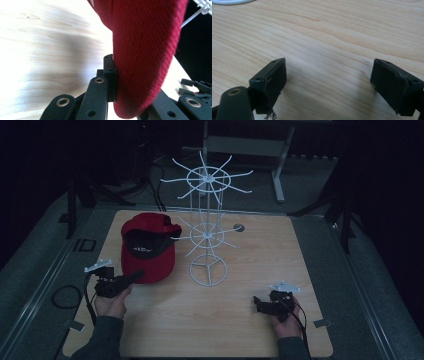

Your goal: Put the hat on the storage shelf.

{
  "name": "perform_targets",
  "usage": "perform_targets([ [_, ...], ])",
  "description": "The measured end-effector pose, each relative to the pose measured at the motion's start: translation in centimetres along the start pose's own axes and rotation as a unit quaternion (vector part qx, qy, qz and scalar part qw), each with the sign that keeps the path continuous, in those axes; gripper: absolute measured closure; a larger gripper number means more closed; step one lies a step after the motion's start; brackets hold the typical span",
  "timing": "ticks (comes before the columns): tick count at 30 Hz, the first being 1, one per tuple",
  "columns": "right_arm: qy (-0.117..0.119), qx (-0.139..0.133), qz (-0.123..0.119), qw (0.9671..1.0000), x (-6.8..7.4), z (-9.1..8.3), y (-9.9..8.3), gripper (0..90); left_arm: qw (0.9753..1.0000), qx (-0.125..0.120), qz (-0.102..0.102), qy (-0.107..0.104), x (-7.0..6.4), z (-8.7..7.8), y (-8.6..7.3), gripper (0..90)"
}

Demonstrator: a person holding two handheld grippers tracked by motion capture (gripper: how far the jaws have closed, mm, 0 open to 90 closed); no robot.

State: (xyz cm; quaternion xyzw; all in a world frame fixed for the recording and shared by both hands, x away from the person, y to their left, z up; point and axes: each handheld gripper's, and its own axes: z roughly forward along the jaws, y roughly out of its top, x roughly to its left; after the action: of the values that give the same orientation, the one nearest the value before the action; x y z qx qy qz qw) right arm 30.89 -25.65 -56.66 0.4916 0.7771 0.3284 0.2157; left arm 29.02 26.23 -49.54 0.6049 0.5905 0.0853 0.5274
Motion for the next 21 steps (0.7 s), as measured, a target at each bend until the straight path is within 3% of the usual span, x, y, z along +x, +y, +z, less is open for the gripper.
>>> perform_targets([
  [21, 0.0, 0.0, 0.001, 1.0, 0.0, 0.0, 0.0, 13.3, 0.9995, -0.032, 0.002, -0.002, -0.4, -1.4, 2.0, 85.6],
])
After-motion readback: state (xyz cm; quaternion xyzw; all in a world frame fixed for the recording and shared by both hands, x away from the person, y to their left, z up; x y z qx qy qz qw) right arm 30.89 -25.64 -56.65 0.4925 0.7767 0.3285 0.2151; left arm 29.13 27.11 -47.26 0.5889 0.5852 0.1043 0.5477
